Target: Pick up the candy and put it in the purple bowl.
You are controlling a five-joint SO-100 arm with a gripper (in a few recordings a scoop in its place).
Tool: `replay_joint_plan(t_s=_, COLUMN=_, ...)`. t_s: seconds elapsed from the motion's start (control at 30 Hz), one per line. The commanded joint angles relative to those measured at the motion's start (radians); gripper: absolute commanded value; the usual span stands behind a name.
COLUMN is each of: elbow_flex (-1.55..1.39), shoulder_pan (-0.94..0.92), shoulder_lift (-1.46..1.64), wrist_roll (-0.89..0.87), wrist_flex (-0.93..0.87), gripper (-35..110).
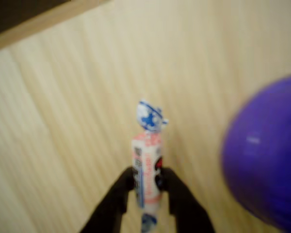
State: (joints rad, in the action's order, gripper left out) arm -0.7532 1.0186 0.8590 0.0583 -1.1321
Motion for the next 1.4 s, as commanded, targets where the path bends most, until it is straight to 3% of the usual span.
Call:
replay_joint_plan(t_s=0.0, elbow_flex=0.123, shoulder_pan=-0.038, shoulder_lift=0.270, wrist_roll=-0.002, wrist_flex=-0.020, gripper=0)
replay_joint_plan(t_s=0.23, elbow_flex=0.117, shoulder_pan=-0.109, shoulder_lift=0.350, wrist_roll=-0.038, wrist_flex=-0.049, gripper=0)
replay_joint_plan(t_s=0.53, elbow_flex=-0.264, shoulder_pan=-0.178, shoulder_lift=0.535, wrist_roll=-0.118, wrist_flex=0.207, gripper=0)
replay_joint_plan(t_s=0.77, elbow_flex=-0.388, shoulder_pan=-0.187, shoulder_lift=0.543, wrist_roll=-0.140, wrist_flex=0.318, gripper=0)
replay_joint_plan(t_s=1.37, elbow_flex=-0.345, shoulder_pan=-0.233, shoulder_lift=0.362, wrist_roll=-0.209, wrist_flex=0.437, gripper=0)
